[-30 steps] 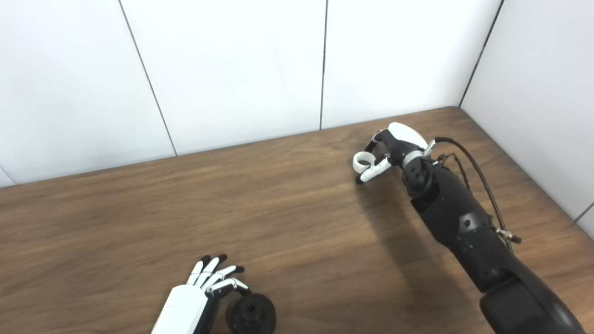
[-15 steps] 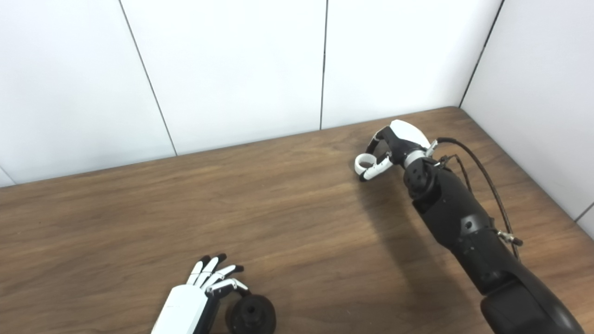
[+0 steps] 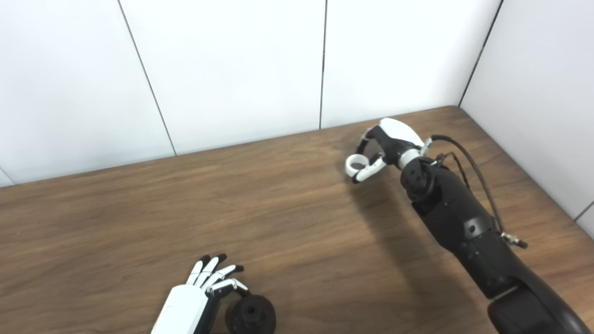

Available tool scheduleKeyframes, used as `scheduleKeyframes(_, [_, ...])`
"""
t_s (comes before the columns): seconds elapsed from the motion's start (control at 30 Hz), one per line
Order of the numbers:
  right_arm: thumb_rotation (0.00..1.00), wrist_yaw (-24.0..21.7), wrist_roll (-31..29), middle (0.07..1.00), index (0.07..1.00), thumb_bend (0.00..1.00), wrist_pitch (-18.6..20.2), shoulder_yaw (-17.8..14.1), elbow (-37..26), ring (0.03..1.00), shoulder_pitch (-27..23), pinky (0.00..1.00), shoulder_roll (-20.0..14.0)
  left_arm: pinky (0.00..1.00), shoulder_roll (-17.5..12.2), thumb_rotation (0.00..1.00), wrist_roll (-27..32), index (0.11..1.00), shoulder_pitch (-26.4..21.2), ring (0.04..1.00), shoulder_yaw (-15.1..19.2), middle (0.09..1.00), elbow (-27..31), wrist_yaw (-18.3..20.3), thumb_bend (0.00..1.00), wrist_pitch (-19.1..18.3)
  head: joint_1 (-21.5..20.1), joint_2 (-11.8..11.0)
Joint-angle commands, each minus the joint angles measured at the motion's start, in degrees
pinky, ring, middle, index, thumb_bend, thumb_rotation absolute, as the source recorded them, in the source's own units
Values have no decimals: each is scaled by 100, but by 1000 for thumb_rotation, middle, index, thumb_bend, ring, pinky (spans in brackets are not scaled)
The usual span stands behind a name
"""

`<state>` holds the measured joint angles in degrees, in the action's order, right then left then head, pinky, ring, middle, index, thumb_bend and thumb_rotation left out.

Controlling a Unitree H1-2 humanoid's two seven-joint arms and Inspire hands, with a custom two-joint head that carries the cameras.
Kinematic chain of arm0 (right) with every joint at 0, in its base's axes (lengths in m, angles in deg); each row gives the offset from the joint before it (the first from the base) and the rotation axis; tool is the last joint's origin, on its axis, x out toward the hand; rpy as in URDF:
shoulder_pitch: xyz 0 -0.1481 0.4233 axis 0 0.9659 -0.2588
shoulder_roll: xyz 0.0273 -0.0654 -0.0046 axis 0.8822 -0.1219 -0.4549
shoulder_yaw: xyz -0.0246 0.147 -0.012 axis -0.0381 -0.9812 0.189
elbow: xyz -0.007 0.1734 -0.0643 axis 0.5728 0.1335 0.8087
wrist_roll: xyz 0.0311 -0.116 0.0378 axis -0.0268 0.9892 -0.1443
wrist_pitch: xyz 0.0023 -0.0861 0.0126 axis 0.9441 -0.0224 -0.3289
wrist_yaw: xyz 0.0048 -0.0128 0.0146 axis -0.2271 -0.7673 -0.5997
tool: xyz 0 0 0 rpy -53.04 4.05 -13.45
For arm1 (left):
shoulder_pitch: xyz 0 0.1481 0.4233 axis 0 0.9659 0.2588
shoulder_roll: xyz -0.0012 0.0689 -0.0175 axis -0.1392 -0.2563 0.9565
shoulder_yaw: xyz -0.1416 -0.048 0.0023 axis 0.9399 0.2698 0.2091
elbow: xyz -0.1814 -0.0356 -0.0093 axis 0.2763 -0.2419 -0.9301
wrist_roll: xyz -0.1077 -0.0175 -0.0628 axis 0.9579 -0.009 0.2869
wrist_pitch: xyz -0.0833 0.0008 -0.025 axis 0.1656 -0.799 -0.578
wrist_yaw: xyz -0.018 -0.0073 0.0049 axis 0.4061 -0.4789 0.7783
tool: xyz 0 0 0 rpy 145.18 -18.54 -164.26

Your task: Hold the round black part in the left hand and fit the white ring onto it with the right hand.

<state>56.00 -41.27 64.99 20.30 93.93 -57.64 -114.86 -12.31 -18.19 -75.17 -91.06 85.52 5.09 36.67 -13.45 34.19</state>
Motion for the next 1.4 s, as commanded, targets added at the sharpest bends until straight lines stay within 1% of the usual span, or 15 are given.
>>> scheduleKeyframes(0.0, [138, -230, 107, 871, 487, 522, 84, 17, -538, 982, -159, 989, -176, 1000, -130, 60, -211, 483, 254, 948, -102, 828, -114, 437, 525, -189, 31, 38])
scheduleKeyframes(0.17, [136, -797, 149, 867, 486, 523, 336, 67, -1584, 971, 104, 1000, -130, 1000, -74, 58, -200, 483, 277, 952, -115, 828, -1, 515, 525, -255, 139, 212])
scheduleKeyframes(0.27, [135, -1142, 290, 862, 486, 523, 369, 68, -2165, 961, 265, 1000, -62, 1000, -53, 58, -223, 483, 280, 955, -136, 831, 38, 536, 525, -290, 207, 356])
scheduleKeyframes(0.37, [133, -1592, 392, 868, 485, 523, 371, -7, -2707, 970, 437, 1000, 61, 1000, -32, 58, -270, 483, 253, 956, -166, 831, 75, 590, 525, -352, 269, 486])
scheduleKeyframes(0.43, [132, -1872, 412, 869, 485, 522, 370, -78, -3071, 973, 562, 1000, 160, 1000, -7, 58, -287, 483, 226, 955, -174, 829, 107, 623, 525, -374, 345, 656])
scheduleKeyframes(0.47, [133, -1988, 438, 872, 485, 523, 370, -117, -3184, 975, 600, 1000, 205, 1000, 3, 58, -285, 483, 218, 951, -171, 825, 117, 628, 525, -373, 345, 656])
scheduleKeyframes(0.53, [134, -2316, 513, 876, 484, 523, 370, -203, -3500, 976, 682, 1000, 324, 1000, 29, 58, -300, 483, 186, 948, -169, 822, 135, 659, 525, -383, 441, 867])
scheduleKeyframes(0.57, [134, -2445, 549, 877, 484, 523, 370, -244, -3603, 977, 704, 1000, 373, 1000, 38, 58, -311, 482, 176, 947, -169, 821, 141, 669, 525, -387, 441, 867])
scheduleKeyframes(0.63, [135, -2773, 609, 877, 484, 524, 370, -333, -3872, 979, 764, 1000, 498, 1000, 59, 57, -324, 482, 142, 943, -166, 816, 136, 656, 525, -377, 520, 1057])
scheduleKeyframes(0.8, [137, -3425, 760, 869, 483, 524, 369, -451, -4296, 979, 815, 1000, 706, 1000, 119, 56, -287, 482, 67, 937, -137, 804, 185, 717, 525, -390, 585, 1374])
scheduleKeyframes(0.83, [138, -3523, 777, 871, 483, 524, 368, -460, -4360, 981, 823, 1000, 748, 1000, 132, 55, -263, 482, 56, 937, -125, 804, 205, 754, 525, -402, 588, 1440])
scheduleKeyframes(0.87, [138, -3598, 766, 869, 483, 525, 369, -456, -4427, 980, 845, 1000, 790, 1000, 141, 55, -250, 482, 45, 939, -116, 804, 212, 781, 525, -410, 588, 1440])
scheduleKeyframes(0.97, [137, -3838, 766, 865, 482, 525, 369, -472, -4607, 982, 907, 1000, 950, 1000, 167, 55, -258, 482, 6, 937, -92, 803, 242, 850, 525, -430, 628, 1621])
scheduleKeyframes(1.27, [140, -4503, 1058, 857, 482, 525, 369, -349, -5040, 981, 1036, 1000, 1270, 1000, 204, 56, -339, 481, -59, 941, -94, 804, 331, 1054, 525, -524, 642, 1801])
scheduleKeyframes(1.37, [138, -4589, 1051, 854, 483, 525, 369, -306, -5136, 983, 1104, 1000, 1354, 1000, 219, 55, -347, 481, -64, 942, -87, 802, 340, 1076, 525, -537, 638, 1841])
